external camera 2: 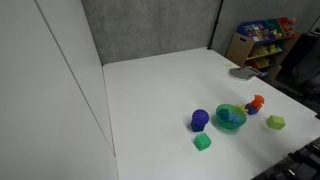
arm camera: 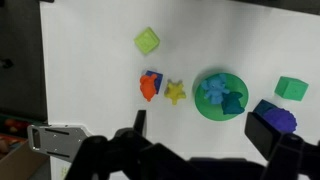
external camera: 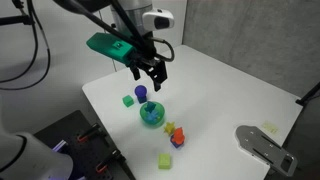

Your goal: Pick up the dark blue toy from the green bowl and put it on the table

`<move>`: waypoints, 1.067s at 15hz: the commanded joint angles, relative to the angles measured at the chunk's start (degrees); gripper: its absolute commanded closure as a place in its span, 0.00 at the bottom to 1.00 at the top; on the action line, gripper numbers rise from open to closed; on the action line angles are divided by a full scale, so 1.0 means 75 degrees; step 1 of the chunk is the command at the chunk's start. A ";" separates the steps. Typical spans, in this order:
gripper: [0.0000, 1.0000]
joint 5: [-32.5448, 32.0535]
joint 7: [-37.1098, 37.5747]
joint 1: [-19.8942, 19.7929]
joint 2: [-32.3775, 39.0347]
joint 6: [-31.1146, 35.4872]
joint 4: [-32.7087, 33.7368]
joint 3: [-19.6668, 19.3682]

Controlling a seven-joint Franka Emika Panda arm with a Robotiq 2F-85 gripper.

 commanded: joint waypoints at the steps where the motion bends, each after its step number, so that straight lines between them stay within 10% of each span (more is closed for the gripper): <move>1: 0.00 0.0016 -0.0010 -0.0024 0.0003 -0.0015 0.0011 0.0025; 16: 0.00 0.0697 0.0142 0.0360 0.1316 0.1963 0.0048 0.0134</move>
